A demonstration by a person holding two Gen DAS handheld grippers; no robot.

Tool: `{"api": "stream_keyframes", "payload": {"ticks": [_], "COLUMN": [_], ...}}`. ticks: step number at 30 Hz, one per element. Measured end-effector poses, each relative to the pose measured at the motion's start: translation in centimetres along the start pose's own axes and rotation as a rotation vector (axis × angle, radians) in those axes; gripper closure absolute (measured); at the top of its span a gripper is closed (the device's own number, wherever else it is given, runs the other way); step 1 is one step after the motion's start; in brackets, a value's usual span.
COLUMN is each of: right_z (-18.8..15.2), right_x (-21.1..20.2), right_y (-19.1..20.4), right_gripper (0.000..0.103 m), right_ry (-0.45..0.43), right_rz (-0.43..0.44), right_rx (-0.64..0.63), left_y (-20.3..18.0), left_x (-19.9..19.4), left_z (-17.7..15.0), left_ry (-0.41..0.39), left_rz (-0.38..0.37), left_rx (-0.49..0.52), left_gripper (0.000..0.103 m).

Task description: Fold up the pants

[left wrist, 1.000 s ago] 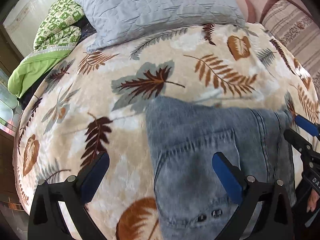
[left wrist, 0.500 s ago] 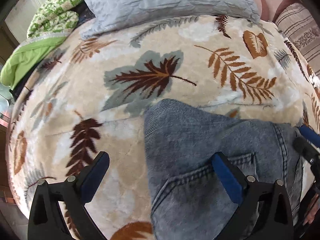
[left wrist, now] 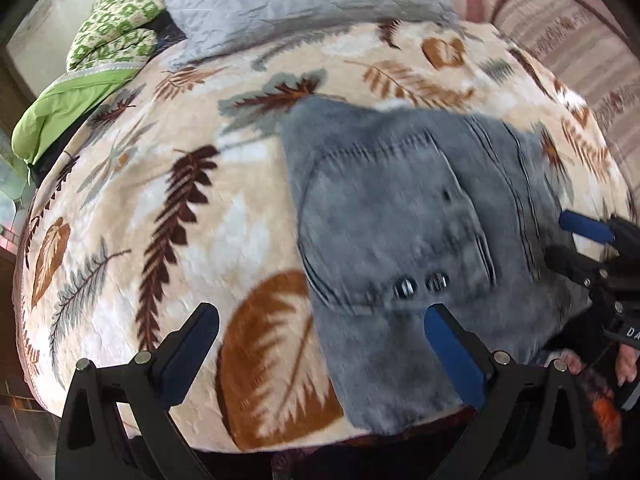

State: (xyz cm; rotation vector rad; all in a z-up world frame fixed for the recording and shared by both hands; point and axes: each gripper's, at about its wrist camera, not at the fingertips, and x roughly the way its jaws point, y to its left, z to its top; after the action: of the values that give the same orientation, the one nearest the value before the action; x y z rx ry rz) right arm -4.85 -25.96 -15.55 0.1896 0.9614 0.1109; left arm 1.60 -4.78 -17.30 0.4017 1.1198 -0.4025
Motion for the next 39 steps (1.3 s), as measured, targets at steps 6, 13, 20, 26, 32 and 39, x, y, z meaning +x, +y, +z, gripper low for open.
{"api": "stream_keyframes", "payload": {"ticks": [6,13,20,26,32,39], "right_z": [-2.4,-3.2,-1.8,-2.1,-2.2,1.9], "right_x": [0.6,0.4,-0.2,1.4,0.2,-1.0], "right_y": [1.7,1.9,4.1,4.6,1.9,5.9], "right_gripper": [0.039,0.039,0.039,0.047,0.057,0.057], "right_ry": [0.04,0.042,-0.006,0.045,0.086,-0.035], "right_rz": [-0.052,-0.061,0.016,-0.029,-0.011,0.143], "right_rx": [-0.074,-0.094,-0.138,-0.178,-0.066,-0.128], "left_y": [-0.8,0.6,1.1,1.3,1.5,1.7], "left_x": [0.7,1.1,1.6,1.7,2.3,2.1], "left_z": [-2.4,-4.0,-4.5,-4.7,-4.8,-5.2], "left_ry": [-0.001,-0.002,0.001,-0.006,-0.007,-0.009], "left_rz": [0.017,-0.044,-0.071,-0.086,-0.104,-0.115], "left_rx": [0.03,-0.025,-0.081,-0.084,-0.096,-0.127], "left_gripper": [0.0,0.0,0.0,0.0,0.0,0.0]}}
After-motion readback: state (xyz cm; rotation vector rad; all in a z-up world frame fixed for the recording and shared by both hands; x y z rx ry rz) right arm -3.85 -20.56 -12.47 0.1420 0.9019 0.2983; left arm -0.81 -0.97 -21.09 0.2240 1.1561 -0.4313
